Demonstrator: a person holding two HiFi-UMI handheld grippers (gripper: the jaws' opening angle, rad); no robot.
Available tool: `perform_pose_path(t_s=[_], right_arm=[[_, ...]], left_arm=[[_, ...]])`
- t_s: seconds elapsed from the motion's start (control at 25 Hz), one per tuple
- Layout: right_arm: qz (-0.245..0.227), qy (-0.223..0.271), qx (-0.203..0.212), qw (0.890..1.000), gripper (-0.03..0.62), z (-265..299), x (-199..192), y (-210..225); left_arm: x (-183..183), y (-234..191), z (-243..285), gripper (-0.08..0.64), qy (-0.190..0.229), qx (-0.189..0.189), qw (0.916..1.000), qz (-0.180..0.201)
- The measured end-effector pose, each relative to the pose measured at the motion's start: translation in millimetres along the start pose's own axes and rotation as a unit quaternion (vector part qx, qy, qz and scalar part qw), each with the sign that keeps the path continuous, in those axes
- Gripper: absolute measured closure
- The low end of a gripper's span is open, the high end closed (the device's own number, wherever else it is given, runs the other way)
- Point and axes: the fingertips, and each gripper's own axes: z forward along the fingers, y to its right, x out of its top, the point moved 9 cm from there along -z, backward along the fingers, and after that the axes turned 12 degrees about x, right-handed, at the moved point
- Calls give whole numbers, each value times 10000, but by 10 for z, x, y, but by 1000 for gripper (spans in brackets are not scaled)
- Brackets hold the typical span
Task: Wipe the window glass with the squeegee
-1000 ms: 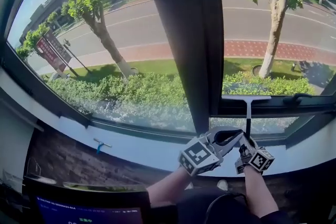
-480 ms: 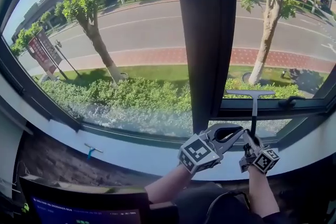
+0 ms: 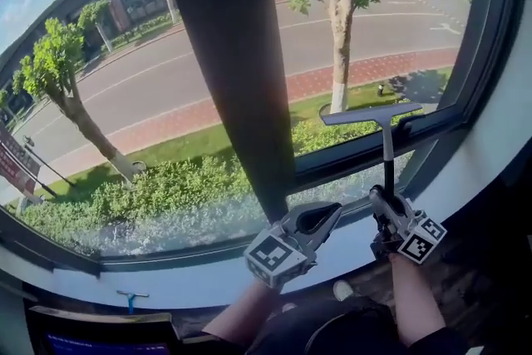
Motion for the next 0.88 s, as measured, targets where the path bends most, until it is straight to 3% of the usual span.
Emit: perform_pose_path(t_s=[0.2, 0.4, 0.72, 0.88], right_arm=[[-450, 64, -465, 9979, 549, -432, 328, -260], [-543, 151, -733, 9957, 548, -958, 515, -363], [-684, 120, -545, 9961, 548, -1677, 976, -113], [-739, 6, -642, 9952, 548, -2122, 1125, -77]], left_arm=[[-141, 280, 192, 557, -38, -503, 9985, -210], [-212, 774, 407, 557, -49, -824, 9963, -230], [-278, 1428, 1012, 557, 60, -779, 9969, -132], [-342, 1806, 1231, 557, 34, -844, 9963, -128]])
